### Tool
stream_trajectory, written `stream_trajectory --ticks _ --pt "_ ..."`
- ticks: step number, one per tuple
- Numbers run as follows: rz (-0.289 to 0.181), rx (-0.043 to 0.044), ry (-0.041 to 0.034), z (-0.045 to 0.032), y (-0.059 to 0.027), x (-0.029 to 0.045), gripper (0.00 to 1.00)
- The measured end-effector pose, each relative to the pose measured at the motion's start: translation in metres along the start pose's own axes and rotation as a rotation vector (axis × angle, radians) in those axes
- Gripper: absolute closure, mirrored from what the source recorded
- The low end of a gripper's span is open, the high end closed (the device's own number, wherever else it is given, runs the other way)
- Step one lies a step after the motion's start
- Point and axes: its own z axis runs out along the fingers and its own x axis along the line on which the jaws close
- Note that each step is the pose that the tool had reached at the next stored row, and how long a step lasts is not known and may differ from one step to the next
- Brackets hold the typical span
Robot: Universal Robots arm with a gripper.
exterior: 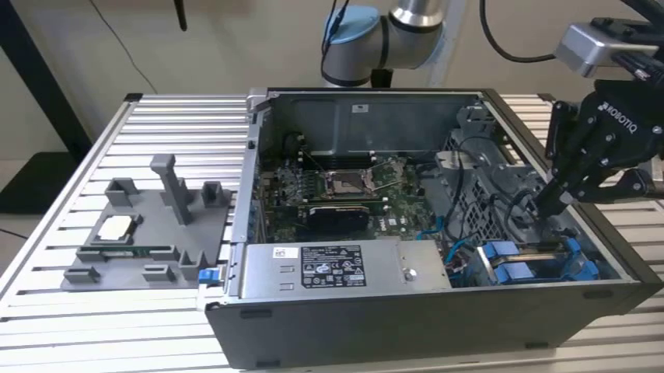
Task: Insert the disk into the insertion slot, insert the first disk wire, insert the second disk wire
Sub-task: 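Insert the second disk wire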
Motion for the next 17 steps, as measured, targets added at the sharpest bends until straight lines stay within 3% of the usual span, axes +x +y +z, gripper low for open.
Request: stream_trajectory --ticks 1,11,17 --pt "0.0 0.0002 0.0047 0.0001 0.0 0.0 0.84" --pt "0.001 0.0004 0.0072 0.0021 0.0 0.0 0.84" --pt "0.001 0.0129 0.0067 0.0093 0.0048 0.0003 0.84"
